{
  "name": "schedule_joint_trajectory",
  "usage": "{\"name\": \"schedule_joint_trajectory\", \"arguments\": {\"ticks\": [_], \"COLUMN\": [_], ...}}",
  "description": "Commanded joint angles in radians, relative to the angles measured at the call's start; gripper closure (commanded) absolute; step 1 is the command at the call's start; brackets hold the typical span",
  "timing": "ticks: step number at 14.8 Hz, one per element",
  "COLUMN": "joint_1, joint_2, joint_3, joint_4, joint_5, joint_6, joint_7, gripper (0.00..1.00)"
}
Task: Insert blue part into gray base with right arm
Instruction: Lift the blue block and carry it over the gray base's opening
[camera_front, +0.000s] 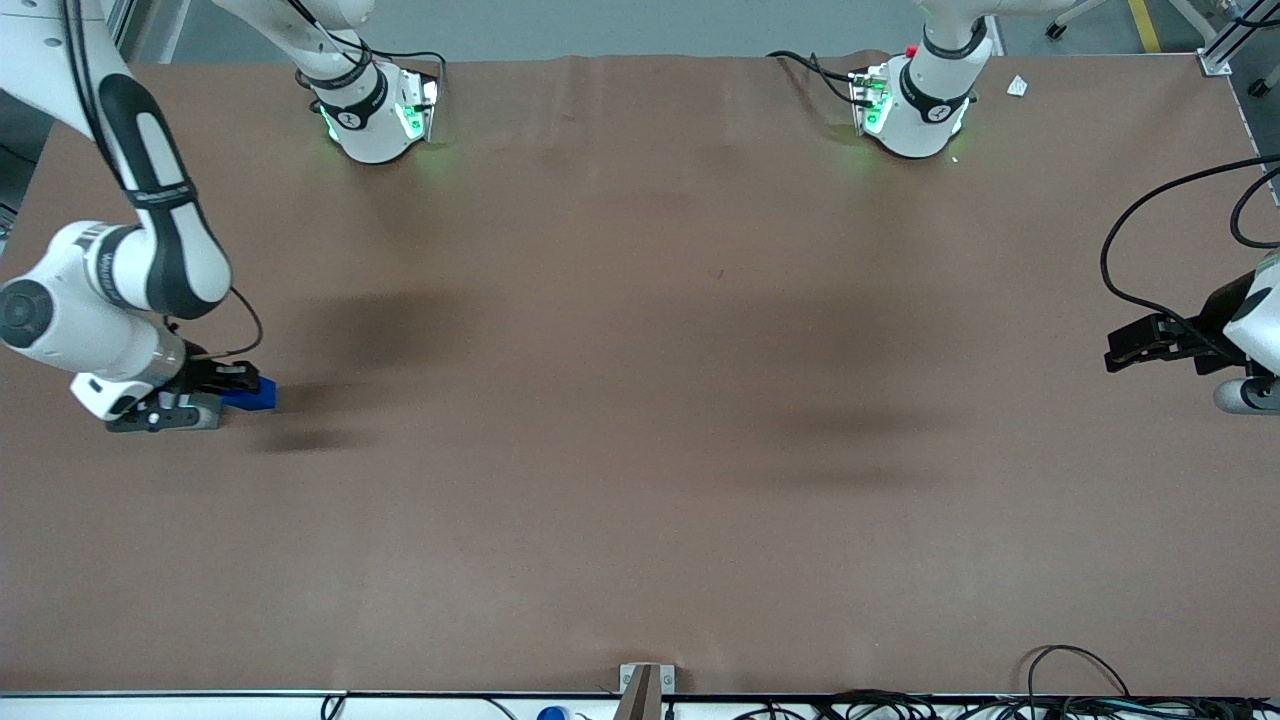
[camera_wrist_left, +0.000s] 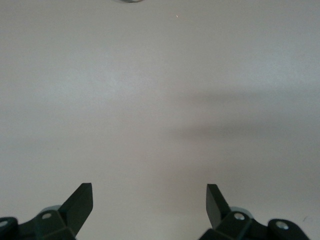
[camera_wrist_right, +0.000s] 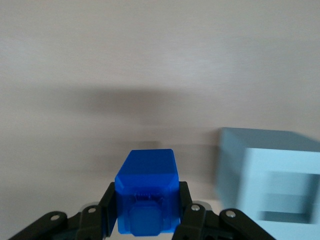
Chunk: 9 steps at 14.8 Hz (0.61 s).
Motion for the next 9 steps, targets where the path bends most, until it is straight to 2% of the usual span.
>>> {"name": "schedule_joint_trajectory", "arguments": {"ticks": [1,9], "joint_1": [-0.068,-0.086], "joint_2": [-0.016,-0.014], "joint_3": [0.012,0.012], "joint_4": [0.033,0.113], "joint_5": [0.006,0.002], "joint_6": [-0.068,-0.175], "joint_7": [-0.088,-0.108], "gripper": [1.00,1.00]}}
